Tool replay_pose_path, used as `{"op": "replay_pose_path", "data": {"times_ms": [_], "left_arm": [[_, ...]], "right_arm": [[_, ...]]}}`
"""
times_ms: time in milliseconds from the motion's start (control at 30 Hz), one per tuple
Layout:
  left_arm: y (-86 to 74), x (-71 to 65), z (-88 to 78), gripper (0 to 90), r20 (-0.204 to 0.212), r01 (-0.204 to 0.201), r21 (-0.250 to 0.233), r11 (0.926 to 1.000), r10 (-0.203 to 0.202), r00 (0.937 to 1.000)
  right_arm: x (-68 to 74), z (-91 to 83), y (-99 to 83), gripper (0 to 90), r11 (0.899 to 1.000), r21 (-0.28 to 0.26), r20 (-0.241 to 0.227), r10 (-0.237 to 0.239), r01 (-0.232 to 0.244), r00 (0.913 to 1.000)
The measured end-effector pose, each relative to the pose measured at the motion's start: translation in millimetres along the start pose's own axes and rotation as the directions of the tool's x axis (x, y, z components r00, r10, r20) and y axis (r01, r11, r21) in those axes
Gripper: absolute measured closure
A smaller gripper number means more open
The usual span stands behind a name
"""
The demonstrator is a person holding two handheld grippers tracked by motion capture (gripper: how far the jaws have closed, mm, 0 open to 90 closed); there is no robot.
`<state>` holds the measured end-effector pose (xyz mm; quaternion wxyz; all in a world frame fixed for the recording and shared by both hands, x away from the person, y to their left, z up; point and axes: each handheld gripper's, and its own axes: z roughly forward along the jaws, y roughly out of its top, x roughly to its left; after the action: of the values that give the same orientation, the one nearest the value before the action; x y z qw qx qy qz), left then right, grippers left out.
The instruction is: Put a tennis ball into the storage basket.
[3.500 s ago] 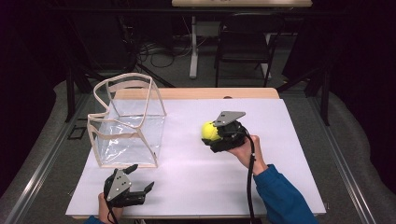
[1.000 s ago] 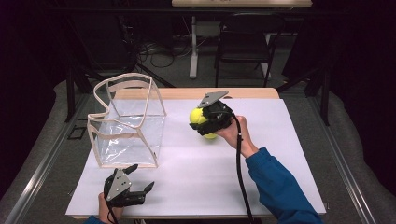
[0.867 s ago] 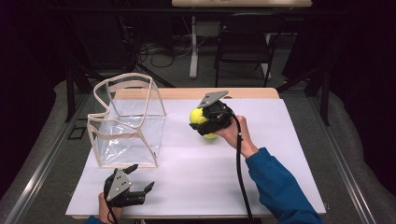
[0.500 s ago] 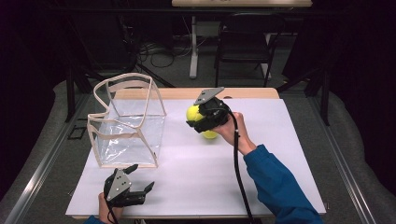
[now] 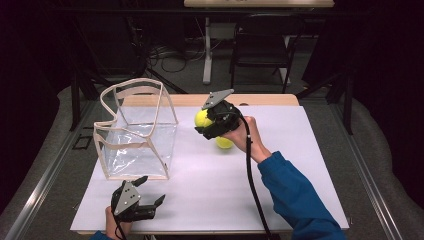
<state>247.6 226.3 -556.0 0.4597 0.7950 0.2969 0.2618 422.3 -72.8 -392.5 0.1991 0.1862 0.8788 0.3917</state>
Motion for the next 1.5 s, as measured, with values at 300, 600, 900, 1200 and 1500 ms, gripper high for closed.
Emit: {"op": "replay_pose_path", "data": {"times_ms": [300, 600, 900, 1200, 1500], "left_arm": [[-0.1, 0.5, 0.1, 16.1, 0.001, -0.001, 0.001, 1.0000, 0.001, 1.0000], [0.2, 0.2, -0.2, 16.1, 0.001, -0.002, -0.002, 1.0000, 0.002, 1.0000], [0.2, 0.7, -0.5, 16.1, 0.004, -0.001, -0.002, 1.0000, 0.001, 1.0000], [0.3, 0.6, -0.3, 16.0, 0.004, -0.002, -0.001, 1.0000, 0.002, 1.0000], [0.4, 0.6, -0.9, 16.1, 0.003, -0.005, 0.000, 1.0000, 0.005, 1.0000]], "right_arm": [[0.8, 0.6, 9.5, 26.1, 1.000, -0.003, -0.009, -0.007, 0.007, 0.9999], [3.8, 0.5, 24.4, 26.1, 1.000, -0.006, -0.023, -0.024, 0.024, 0.9994], [4.4, 2.9, 34.2, 26.1, 0.999, -0.001, -0.029, -0.035, 0.035, 0.9989], [2.6, 5.2, 41.9, 26.1, 0.999, 0.004, -0.030, -0.037, 0.037, 0.9989], [3.0, 7.0, 49.1, 26.0, 0.999, 0.011, -0.033, -0.045, 0.045, 0.9984]]}}
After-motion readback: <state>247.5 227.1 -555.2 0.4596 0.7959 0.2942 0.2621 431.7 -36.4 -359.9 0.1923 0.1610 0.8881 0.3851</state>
